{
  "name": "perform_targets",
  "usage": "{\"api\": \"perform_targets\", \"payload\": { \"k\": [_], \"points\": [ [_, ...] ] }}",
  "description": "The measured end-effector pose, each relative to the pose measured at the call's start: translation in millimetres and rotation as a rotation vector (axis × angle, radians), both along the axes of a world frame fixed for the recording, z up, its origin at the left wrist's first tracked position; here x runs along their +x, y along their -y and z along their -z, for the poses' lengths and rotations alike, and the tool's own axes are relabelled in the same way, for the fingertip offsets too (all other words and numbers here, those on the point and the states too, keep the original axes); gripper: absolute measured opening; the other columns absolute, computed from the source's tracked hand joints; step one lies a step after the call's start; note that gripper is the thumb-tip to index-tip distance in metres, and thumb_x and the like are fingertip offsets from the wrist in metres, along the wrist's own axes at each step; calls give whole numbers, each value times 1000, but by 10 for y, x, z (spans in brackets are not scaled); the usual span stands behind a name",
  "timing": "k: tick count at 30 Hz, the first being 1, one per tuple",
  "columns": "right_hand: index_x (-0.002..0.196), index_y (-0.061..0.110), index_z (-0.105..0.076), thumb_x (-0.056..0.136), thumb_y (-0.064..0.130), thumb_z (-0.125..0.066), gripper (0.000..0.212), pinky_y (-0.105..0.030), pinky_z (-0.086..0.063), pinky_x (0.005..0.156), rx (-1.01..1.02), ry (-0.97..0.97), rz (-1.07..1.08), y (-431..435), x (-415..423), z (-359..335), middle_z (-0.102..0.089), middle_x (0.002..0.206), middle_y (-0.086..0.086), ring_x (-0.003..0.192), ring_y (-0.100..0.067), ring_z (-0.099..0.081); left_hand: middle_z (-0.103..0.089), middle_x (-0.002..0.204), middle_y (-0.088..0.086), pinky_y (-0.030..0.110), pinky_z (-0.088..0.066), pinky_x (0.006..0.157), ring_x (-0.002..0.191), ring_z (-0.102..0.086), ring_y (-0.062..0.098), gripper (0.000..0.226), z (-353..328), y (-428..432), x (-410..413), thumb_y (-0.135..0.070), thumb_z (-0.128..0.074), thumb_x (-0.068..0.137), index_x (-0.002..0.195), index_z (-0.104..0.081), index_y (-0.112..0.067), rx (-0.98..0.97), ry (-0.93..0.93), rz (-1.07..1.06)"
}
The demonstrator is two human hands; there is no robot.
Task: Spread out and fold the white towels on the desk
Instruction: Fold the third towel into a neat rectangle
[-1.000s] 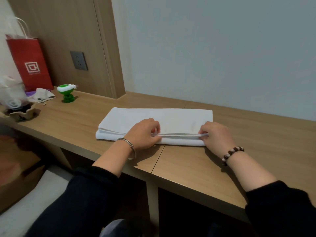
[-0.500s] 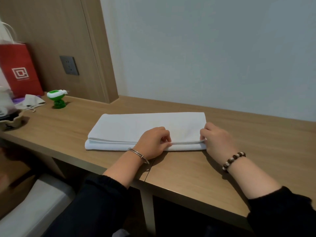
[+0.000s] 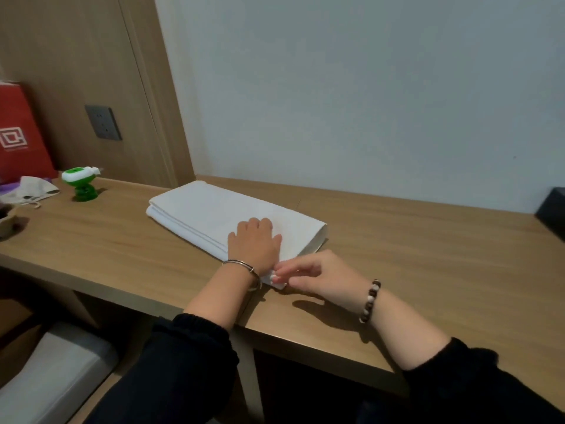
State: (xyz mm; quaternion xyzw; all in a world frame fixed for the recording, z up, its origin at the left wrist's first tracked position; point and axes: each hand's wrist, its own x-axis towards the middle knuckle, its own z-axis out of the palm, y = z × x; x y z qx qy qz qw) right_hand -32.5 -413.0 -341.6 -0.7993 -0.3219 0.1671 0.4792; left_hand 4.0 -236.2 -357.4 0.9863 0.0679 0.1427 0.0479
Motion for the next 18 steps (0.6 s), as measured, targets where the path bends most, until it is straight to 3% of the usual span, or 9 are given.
{"api": "perform_targets", "payload": {
  "k": [1, 3, 4, 6, 8, 10, 14, 18],
  "points": [
    [98, 17, -72, 90, 6, -60, 18, -20, -54, 83, 99, -86, 24, 7, 32, -9, -72, 101, 2, 94, -5, -67, -42, 140, 6, 44, -33, 100, 126, -37, 26, 44, 21, 8, -1, -41, -30, 97, 134, -40, -19, -19, -39, 50],
    [94, 5, -69, 91, -3, -53, 19, -28, -58, 63, 339, -201, 304, 104, 208, -30, -73, 85, -9, 71, -12, -69, -26, 153, 1, 48, -20, 109, 139, -22, 23, 52, 45, 7, 1, -45, -24, 98, 145, -27, -24, -36, -123, 105],
    [92, 3, -68, 90, -6, -50, 20, -28, -56, 56, 367, -134, 495, 196, 359, -28, -70, 81, -11, 63, -11, -66, -18, 156, -1, 49, -14, 112, 143, -14, 21, 55, 51, 0, 3, -48, -21, 97, 148, -21, -25, -44, -158, 109],
    [96, 12, -66, 87, -7, -49, 27, -25, -53, 68, 147, 142, 723, 399, 671, 4, -67, 88, -6, 72, -10, -62, -8, 159, -3, 51, -7, 113, 145, -5, 20, 60, 56, 8, 3, -53, -17, 96, 150, -13, -27, -52, -204, 104],
    [108, 15, -65, 85, -3, -56, 31, -26, -48, 81, -41, 217, 684, 478, 852, 79, -64, 97, -3, 88, -14, -58, -4, 159, -4, 52, -5, 113, 146, -1, 21, 62, 58, 49, -6, -55, -16, 95, 150, -9, -27, -28, -219, 118],
    [111, 15, -66, 83, 0, -63, 32, -24, -47, 82, -45, 188, 592, 434, 931, 156, -65, 99, -2, 91, -15, -59, 0, 159, -5, 52, -5, 114, 146, 2, 21, 61, 54, 97, -13, -53, -17, 96, 151, -6, -27, 19, -196, 163],
    [89, 23, -73, 80, 4, -66, 23, -19, -51, 73, 72, 224, 538, 266, 958, 165, -70, 86, 10, 85, -5, -65, 2, 159, -5, 50, -5, 115, 146, 5, 20, 60, 23, 127, -6, -50, -19, 98, 151, -3, -27, 96, -155, 273],
    [83, 22, -74, 80, 5, -60, 23, -22, -47, 70, -161, 405, 541, 267, 1044, 166, -69, 82, 9, 80, -7, -61, 7, 159, -8, 50, -5, 115, 146, 7, 18, 65, 21, 95, 4, -60, -16, 94, 150, 3, -32, 141, -209, 343]
  ]
}}
